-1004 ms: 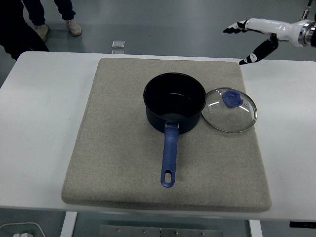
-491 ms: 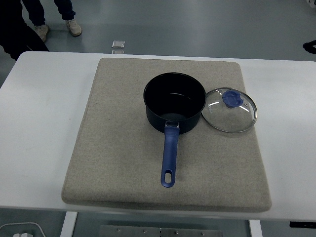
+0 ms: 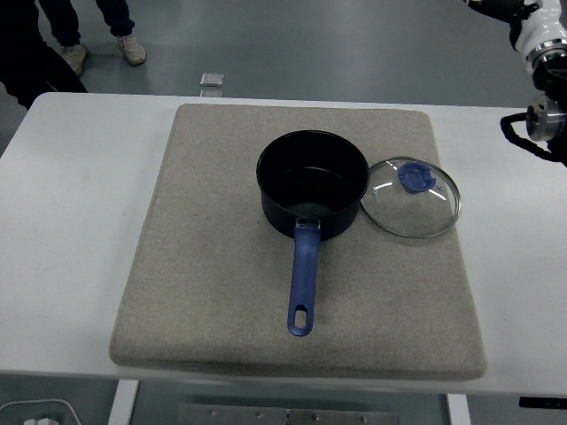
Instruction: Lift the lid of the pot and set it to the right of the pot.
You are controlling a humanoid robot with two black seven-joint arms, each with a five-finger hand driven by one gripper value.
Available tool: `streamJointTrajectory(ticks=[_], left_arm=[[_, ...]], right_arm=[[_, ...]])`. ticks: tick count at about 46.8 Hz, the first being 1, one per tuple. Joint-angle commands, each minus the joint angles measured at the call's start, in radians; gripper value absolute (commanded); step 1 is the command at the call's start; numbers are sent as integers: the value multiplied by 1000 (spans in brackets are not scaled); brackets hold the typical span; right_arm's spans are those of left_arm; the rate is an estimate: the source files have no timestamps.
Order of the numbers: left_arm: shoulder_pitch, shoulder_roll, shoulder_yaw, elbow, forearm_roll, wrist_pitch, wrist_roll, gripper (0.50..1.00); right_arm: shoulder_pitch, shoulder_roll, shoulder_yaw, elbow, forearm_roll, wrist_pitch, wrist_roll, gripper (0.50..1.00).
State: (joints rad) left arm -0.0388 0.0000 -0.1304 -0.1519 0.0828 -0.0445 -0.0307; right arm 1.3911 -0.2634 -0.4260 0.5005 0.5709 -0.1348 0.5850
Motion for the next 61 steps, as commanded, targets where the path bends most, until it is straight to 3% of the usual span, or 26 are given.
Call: streamJointTrajectory(ticks=[1,6,18,34,61], left_arm=[[0,0,0,0,0,0,0,1000],[0,0,0,0,0,0,0,1000],[0,0,0,0,0,0,0,1000],[0,0,0,0,0,0,0,1000],[0,0,0,0,0,0,0,1000]], right_arm=[[-14,7,7,12,56,4,-30,915],[-50,26,18,47,148,3,-94,915],[-96,47,29,96,228,14,-163,924],[-93,43,58,87,238,43,-157,924],[-127,47,124,73,320,43,-159,924]])
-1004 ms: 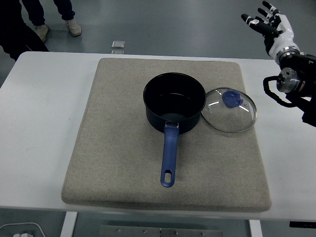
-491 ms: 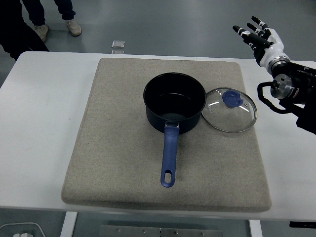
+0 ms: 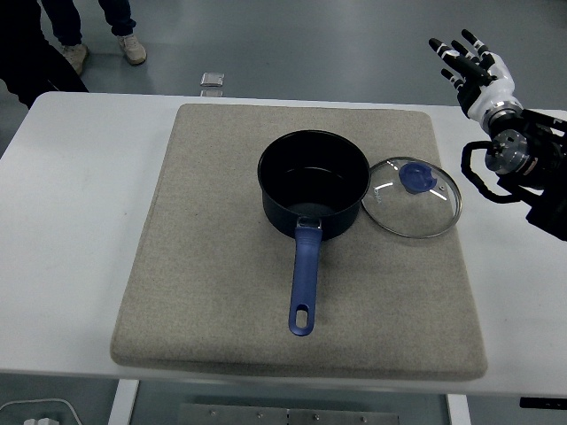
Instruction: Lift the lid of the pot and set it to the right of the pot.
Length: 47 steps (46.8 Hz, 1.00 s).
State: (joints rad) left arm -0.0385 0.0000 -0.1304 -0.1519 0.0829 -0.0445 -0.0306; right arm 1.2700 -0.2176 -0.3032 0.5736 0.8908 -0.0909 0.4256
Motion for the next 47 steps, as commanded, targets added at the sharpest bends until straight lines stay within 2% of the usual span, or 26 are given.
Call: streamJointTrajectory(ticks=[1,10,47], left_arm=[[0,0,0,0,0,0,0,1000],[0,0,0,0,0,0,0,1000],[-1,0,0,0,0,0,0,1000]], right_arm=[[-8,1,1,0,2,-1,1,924],[-3,-5,19,-1,56,0,1,924],[-20,-2,21,-31,60,22,12,924]])
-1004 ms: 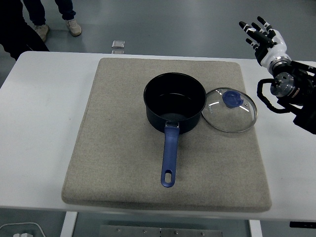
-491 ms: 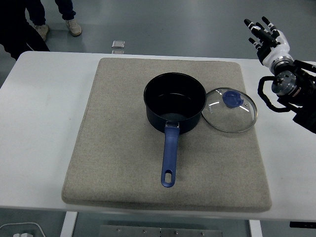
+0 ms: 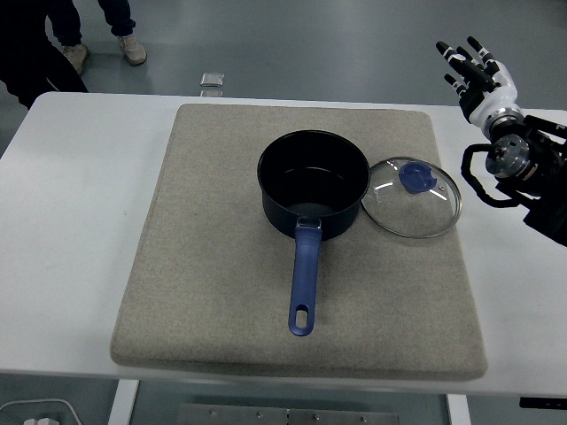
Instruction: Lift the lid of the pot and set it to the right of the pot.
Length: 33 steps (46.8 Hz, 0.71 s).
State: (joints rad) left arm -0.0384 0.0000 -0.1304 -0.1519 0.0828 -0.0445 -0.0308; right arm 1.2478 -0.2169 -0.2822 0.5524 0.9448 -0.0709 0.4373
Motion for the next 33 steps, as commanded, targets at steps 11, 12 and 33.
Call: streamJointTrajectory(ticks=[11,12,33], left_arm=[[-1,0,0,0,0,0,0,1000],[0,0,0,0,0,0,0,1000],[0,0,0,0,0,0,0,1000]], right_arm=[[82,-33,-3,-25,23,8,-2,924],[84,-38,-5,-25,29,8,-2,924],[59,-19,-20,-19,65,3,0,924]])
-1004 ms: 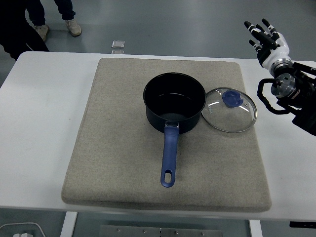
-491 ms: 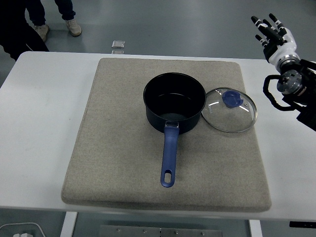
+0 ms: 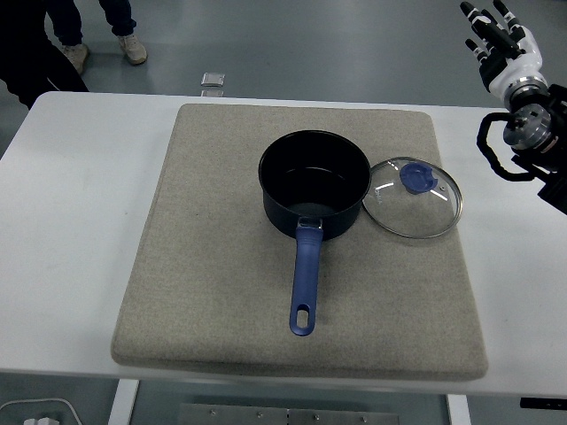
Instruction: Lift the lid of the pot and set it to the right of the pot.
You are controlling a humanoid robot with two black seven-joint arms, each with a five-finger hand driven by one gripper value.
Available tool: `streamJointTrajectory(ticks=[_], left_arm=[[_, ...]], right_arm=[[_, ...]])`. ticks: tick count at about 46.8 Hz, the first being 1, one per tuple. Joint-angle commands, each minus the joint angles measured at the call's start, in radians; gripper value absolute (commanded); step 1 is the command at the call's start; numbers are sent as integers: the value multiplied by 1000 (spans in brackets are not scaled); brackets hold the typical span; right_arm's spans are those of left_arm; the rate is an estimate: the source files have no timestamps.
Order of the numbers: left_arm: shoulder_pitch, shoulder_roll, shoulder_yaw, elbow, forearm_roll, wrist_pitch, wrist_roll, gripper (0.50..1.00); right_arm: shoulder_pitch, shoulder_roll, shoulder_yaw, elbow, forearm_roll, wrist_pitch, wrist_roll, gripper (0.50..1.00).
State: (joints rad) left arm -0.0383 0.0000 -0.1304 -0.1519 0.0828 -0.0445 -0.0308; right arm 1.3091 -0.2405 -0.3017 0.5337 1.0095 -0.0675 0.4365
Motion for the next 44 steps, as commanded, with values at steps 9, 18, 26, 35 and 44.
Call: streamJointTrajectory(ticks=[9,18,26,35,44], left_arm=[[0,0,0,0,0,0,0,1000],[0,0,0,0,0,0,0,1000],[0,0,0,0,0,0,0,1000],[-2,0,0,0,0,0,0,1000],[0,0,0,0,0,0,0,1000]], right_arm=[[-2,6,1,0,1,2,1,924],[-2,6,1,0,1,2,1,924],[-4,6,3,-1,-8,2,4,926],[-11,10,0,-1,-83,-9,69,926],[-7,10,0,-1,-106,-18,116,926]])
